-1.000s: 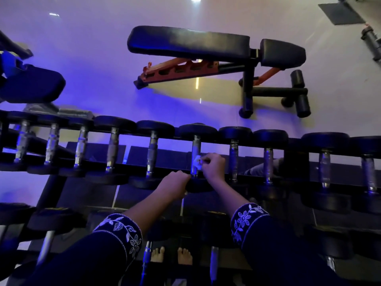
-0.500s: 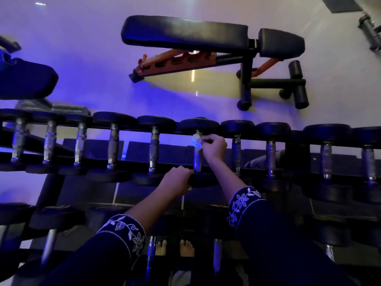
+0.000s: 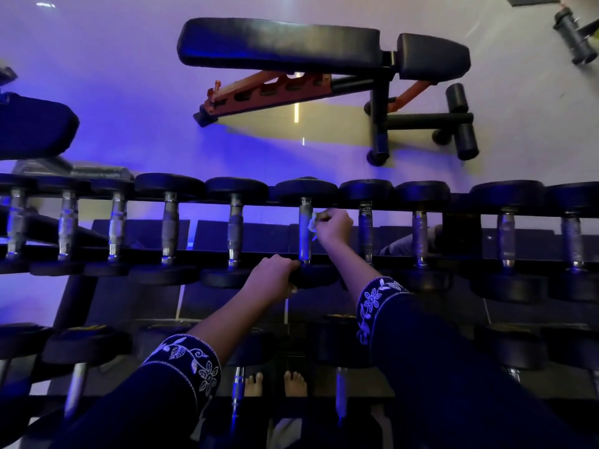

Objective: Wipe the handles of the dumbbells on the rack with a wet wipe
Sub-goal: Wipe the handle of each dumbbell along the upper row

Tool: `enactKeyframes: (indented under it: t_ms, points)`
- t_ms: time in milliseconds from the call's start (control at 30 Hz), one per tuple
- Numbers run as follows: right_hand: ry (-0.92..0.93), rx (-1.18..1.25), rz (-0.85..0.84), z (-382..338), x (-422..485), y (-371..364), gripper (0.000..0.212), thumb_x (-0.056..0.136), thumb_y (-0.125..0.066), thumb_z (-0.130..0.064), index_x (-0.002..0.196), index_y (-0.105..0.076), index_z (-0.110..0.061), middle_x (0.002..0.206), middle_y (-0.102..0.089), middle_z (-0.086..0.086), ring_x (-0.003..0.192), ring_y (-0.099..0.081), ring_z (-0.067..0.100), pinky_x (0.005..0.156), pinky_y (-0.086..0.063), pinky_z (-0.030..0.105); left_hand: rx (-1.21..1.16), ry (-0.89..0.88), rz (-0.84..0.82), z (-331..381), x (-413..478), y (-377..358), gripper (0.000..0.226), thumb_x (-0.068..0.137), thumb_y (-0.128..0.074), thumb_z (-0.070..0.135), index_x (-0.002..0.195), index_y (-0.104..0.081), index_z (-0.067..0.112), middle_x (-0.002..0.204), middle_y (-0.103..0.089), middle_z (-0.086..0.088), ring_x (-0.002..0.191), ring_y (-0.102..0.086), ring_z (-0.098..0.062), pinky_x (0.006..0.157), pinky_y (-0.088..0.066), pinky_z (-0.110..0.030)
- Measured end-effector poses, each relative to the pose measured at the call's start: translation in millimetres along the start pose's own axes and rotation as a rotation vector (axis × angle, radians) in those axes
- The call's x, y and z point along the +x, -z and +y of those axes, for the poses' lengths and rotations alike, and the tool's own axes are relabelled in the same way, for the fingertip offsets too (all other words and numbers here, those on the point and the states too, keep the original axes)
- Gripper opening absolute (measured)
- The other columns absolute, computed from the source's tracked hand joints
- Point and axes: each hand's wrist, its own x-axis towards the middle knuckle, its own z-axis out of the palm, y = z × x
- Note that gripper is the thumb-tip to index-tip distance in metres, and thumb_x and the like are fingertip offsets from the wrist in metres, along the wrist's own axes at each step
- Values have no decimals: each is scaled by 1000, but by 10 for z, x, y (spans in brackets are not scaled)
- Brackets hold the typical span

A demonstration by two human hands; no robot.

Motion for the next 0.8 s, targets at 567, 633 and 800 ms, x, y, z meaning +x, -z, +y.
enactKeyframes:
  t_ms: [567, 633, 800]
  points:
    - [-214, 2, -20, -188, 182, 14, 22, 76, -60, -2, 58, -57, -14, 63, -54, 4, 63, -46, 12, 57, -42, 25, -9, -29, -21, -77, -49, 85, 59, 89, -66, 32, 144, -45, 28, 127, -61, -6, 115, -56, -29, 93, -51, -43]
    - [-145, -151, -76, -108, 11, 30, 11, 79, -63, -11, 70, -68, -7, 73, -64, 10, 69, -56, 18, 59, -36, 23, -4, -29, -15, -84, -44, 79, 60, 89, -67, 34, 144, -44, 30, 126, -62, -5, 113, -58, -28, 92, -52, -42]
    - [-97, -308, -202, 260, -376, 74, 20, 86, -62, -16, 87, -74, -1, 80, -68, 11, 79, -62, 23, 66, -43, 26, -31, -16, -3, -83, -43, 57, 59, 85, -69, 33, 140, -49, 32, 121, -65, -4, 110, -61, -29, 90, -54, -43]
